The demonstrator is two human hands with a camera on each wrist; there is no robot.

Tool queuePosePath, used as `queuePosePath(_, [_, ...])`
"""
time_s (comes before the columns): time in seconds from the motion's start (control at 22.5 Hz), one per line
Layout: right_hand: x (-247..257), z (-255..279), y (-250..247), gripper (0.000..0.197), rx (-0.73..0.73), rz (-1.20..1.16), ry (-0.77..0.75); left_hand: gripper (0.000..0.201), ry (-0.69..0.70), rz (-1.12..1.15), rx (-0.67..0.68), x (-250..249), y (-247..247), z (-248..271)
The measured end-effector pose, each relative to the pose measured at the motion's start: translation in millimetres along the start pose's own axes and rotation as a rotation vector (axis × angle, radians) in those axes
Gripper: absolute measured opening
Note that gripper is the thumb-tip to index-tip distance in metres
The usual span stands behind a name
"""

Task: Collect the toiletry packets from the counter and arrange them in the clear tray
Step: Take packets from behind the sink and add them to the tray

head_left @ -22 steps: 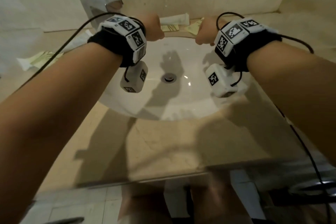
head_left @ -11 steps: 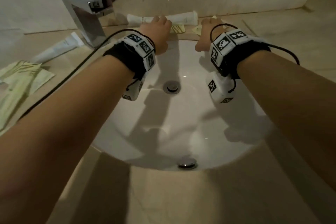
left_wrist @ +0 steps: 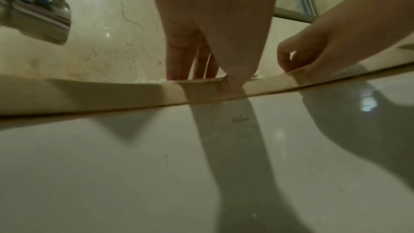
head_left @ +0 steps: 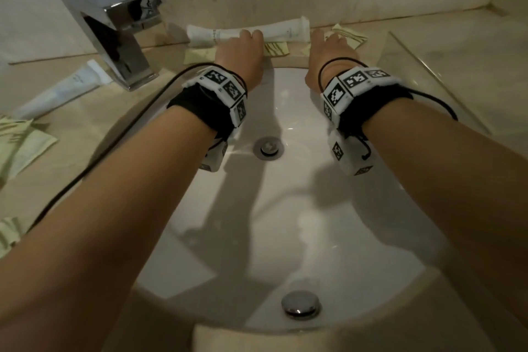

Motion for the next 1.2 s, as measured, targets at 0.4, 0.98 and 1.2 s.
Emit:
queuePosePath(0.4, [4.8,12.4,-14.2,0.038,-0.066,-0.026,-0.096,0.029,0.115,-0.111,-0.002,0.4,-9.6,3.6])
queuePosePath(0.98, [6.6,50.6,-82.4,0.059,-0.244,-0.342,0.039,0.025,0.070,-0.076,-0.123,13.8,-71.5,37.7])
queuePosePath(1.2, [4.5,81.1,-104.3,0.045,-0.238,-0.519,0.114,0.023,0.097,-0.115,-0.166,13.7,-106.0,61.1])
Point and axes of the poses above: each hand's wrist, its own z-axis away from the middle knuckle, its own y-axis out of the palm, x = y × z, the point moved 3 cm from there along -z, towards the middle knuckle, and after that the axes turned 13 degrees about -z, right-handed, at the moved point
